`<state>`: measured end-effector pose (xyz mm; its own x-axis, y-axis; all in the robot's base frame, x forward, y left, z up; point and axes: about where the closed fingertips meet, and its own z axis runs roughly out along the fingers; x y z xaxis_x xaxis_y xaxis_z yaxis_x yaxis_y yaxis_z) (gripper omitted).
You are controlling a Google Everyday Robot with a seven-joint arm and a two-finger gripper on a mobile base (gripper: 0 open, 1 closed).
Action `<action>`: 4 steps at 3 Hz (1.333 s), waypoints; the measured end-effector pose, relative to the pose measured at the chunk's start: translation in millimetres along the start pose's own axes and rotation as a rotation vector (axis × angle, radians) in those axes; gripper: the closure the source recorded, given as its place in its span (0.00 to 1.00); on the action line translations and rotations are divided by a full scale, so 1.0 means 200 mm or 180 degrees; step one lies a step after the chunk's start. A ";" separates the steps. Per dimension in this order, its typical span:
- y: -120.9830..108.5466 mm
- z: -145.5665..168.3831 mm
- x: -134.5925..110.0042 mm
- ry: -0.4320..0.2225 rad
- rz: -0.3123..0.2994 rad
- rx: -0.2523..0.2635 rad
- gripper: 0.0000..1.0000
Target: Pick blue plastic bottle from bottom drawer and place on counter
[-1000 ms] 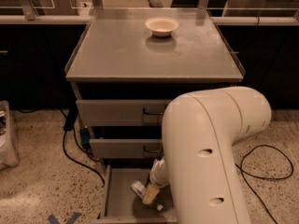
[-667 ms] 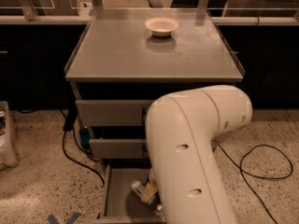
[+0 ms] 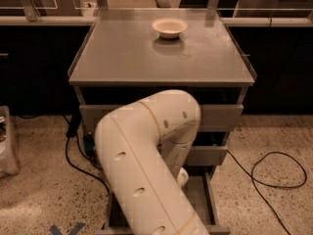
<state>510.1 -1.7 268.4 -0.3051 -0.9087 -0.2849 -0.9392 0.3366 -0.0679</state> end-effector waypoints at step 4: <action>0.17 0.26 0.06 -0.0316 0.0206 -0.0249 0.00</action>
Offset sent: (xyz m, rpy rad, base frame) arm -0.0203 0.0074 -0.0229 -0.0304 0.0208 -0.0084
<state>483.5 11.6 212.2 -0.3521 -0.8554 -0.3799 -0.9286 0.3700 0.0274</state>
